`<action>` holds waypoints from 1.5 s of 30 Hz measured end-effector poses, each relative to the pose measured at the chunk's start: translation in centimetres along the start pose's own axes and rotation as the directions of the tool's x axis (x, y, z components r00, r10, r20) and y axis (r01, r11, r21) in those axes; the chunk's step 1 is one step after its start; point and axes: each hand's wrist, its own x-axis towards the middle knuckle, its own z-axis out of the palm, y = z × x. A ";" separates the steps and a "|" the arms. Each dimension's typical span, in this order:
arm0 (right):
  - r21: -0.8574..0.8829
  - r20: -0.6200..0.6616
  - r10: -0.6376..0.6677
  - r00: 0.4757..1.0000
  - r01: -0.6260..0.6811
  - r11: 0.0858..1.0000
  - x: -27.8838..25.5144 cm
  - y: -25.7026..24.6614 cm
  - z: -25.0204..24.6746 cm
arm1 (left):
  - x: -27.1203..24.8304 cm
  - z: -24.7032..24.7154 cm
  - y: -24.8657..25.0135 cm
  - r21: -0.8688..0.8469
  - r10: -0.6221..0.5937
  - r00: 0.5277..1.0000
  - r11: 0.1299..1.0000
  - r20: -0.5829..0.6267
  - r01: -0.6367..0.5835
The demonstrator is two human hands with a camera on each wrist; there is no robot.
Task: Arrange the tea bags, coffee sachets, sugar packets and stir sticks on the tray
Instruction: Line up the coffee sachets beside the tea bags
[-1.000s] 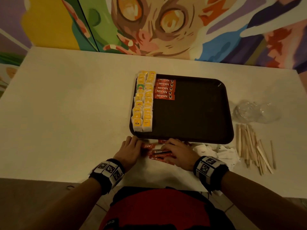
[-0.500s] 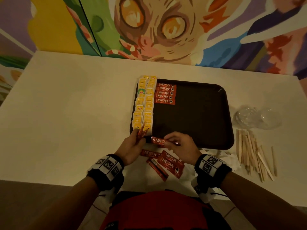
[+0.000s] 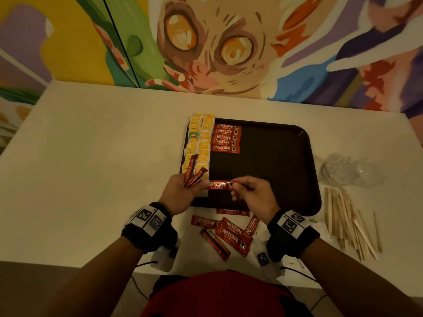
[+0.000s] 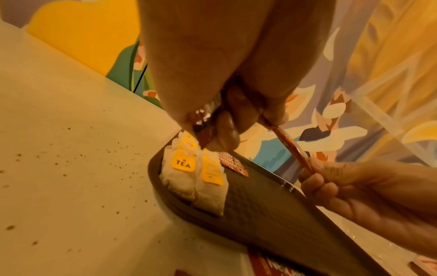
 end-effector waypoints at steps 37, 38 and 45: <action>-0.319 -0.405 0.356 0.842 -0.495 0.808 13.8 -2.0 -0.1 | 3.0 -0.8 -0.5 -0.030 -0.132 0.988 0.991 -0.077 0.131; -0.332 -0.394 0.355 0.848 -0.491 0.806 13.8 -2.1 -0.1 | 3.0 -0.8 -0.4 -0.027 -0.132 0.988 0.991 -0.076 0.131; -0.344 -0.371 0.362 0.855 -0.488 0.802 13.6 -2.3 -0.3 | 3.0 -0.8 -0.4 -0.004 -0.131 0.989 0.991 -0.071 0.131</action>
